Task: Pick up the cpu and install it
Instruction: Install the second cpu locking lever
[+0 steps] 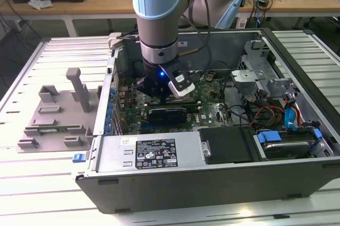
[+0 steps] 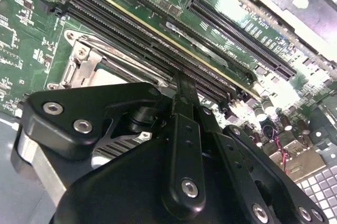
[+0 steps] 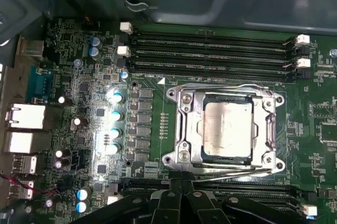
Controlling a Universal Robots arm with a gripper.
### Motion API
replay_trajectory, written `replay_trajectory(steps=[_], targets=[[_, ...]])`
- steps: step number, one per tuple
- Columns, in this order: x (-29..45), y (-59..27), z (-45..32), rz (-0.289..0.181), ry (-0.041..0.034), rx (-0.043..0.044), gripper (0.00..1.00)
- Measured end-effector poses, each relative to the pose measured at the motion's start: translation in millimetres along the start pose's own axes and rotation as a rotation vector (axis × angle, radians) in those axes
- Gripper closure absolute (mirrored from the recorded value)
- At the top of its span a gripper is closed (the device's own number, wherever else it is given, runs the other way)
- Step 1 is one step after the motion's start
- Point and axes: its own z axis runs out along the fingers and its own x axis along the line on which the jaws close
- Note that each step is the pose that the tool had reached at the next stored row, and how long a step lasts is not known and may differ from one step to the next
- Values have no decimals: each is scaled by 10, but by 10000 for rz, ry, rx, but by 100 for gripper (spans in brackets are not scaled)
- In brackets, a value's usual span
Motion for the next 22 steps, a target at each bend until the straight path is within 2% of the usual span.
replay_trajectory(steps=[2, 4, 7, 10, 15, 22], targets=[[28, 0, 11, -3, -25, -114, 89], [31, 0, 17, -2, -33, -212, 89], [34, -2, 29, 1, -52, -424, 89], [43, -7, 52, 0, -63, -581, 89], [43, -10, 56, 1, -67, -591, 89], [36, -61, 36, 2, -71, -645, 89]])
